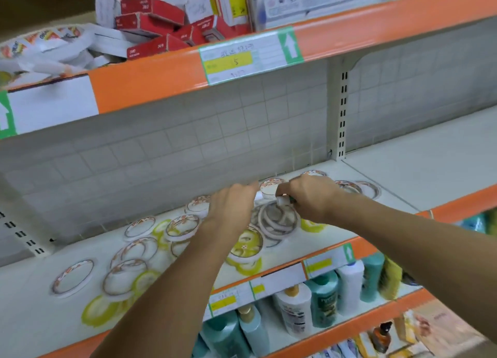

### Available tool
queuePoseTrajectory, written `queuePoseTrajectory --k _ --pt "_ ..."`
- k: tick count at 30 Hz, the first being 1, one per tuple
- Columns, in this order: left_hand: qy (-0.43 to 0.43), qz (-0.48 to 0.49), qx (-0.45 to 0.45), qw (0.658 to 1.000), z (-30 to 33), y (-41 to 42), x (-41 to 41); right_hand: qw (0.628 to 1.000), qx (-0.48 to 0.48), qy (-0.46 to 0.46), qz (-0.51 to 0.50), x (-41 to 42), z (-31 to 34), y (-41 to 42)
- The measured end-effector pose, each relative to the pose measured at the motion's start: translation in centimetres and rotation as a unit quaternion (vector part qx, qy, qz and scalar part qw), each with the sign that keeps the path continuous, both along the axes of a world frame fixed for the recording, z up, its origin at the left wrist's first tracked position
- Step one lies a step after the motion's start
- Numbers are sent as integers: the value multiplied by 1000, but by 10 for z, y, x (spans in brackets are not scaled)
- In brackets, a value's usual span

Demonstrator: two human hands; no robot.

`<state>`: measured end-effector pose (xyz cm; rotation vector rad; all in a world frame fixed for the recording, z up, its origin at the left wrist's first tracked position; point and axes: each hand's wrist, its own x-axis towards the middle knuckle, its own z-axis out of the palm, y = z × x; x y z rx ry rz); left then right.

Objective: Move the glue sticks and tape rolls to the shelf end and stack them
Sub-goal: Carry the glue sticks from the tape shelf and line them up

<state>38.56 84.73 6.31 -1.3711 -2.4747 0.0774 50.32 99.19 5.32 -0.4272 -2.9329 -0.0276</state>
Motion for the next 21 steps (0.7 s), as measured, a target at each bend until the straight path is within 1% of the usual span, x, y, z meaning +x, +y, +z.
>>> queuePoseTrajectory --k 11,17,21 --pt "-31 -134 20 990 -3 129 94 994 -26 -14 -103 114 1 95" --pt "-64 -180 6 982 -3 192 153 987 -25 -14 -155 176 -6 148" --pt "-54 -207 -16 977 -10 231 190 981 -29 -16 -191 219 -5 176"
